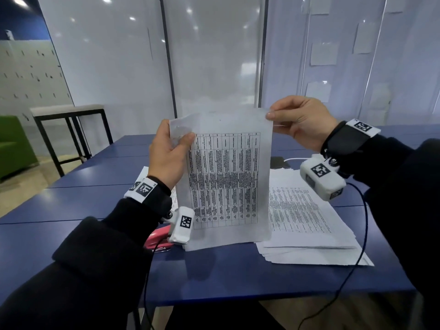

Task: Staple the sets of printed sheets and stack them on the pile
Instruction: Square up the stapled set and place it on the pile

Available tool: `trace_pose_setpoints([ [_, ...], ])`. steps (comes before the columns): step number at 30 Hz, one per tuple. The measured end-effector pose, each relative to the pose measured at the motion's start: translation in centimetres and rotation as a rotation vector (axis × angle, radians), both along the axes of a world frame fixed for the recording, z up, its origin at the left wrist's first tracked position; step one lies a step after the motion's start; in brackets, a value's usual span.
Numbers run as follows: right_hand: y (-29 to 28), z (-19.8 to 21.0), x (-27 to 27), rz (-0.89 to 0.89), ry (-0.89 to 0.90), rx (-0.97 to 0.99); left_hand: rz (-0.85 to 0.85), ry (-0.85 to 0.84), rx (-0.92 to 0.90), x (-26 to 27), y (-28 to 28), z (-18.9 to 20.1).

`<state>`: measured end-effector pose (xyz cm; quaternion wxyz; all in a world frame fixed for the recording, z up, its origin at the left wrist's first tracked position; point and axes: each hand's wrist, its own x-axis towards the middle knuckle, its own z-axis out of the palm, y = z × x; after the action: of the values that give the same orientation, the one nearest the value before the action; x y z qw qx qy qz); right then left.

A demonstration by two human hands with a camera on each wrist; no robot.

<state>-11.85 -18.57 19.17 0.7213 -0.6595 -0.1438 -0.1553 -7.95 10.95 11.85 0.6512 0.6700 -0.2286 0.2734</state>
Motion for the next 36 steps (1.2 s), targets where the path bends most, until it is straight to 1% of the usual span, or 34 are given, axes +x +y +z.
trace_pose_setpoints([
  [2,-0.3,-0.1,-0.2,0.026,0.015,0.032,0.004,-0.017,0.001,0.0,0.0,0.2],
  [4,-0.4,-0.8,-0.2,-0.027,0.030,0.114,0.004,-0.011,-0.011,0.0,0.2,0.3],
  [6,-0.2,-2.4,0.0,-0.081,0.060,0.156,0.009,0.005,-0.023,0.0,0.3,0.2],
  [7,0.1,-3.5,0.2,-0.074,0.108,0.155,0.009,0.012,-0.017,-0.1,0.3,0.2],
  [9,1.6,-5.6,0.2,-0.017,0.182,0.061,0.004,0.017,0.002,-0.5,0.1,0.4],
  [11,3.2,-7.2,0.2,0.002,0.161,-0.025,-0.011,0.004,0.007,-0.9,-0.4,0.8],
  [12,3.9,-7.6,0.2,-0.005,0.131,-0.007,-0.009,-0.009,0.005,-1.2,-0.6,1.1],
  [15,5.2,-7.9,0.3,-0.048,0.052,0.126,-0.014,-0.022,-0.037,-2.1,-1.0,1.8],
  [20,7.0,-8.7,-0.6,-0.201,-0.032,0.120,-0.042,0.022,-0.103,-3.3,-0.5,0.7],
  [22,7.5,-8.7,-1.1,-0.231,-0.068,0.131,-0.022,0.030,-0.109,-3.7,-0.3,0.8],
  [24,8.0,-8.6,-1.3,-0.217,-0.097,0.121,0.005,0.029,-0.116,-3.8,0.0,1.1],
  [26,8.2,-8.9,-1.3,-0.184,-0.090,0.119,-0.005,0.061,-0.115,-3.9,0.3,0.6],
  [31,8.1,-11.8,-0.9,-0.184,0.018,0.057,-0.067,0.246,-0.134,-3.8,0.9,-3.3],
  [34,8.0,-11.2,-1.0,-0.203,0.000,0.060,-0.070,0.259,-0.177,-3.5,1.4,-3.3],
  [36,8.3,-10.5,-1.0,-0.193,-0.017,0.060,-0.072,0.244,-0.161,-3.6,1.5,-2.7],
])
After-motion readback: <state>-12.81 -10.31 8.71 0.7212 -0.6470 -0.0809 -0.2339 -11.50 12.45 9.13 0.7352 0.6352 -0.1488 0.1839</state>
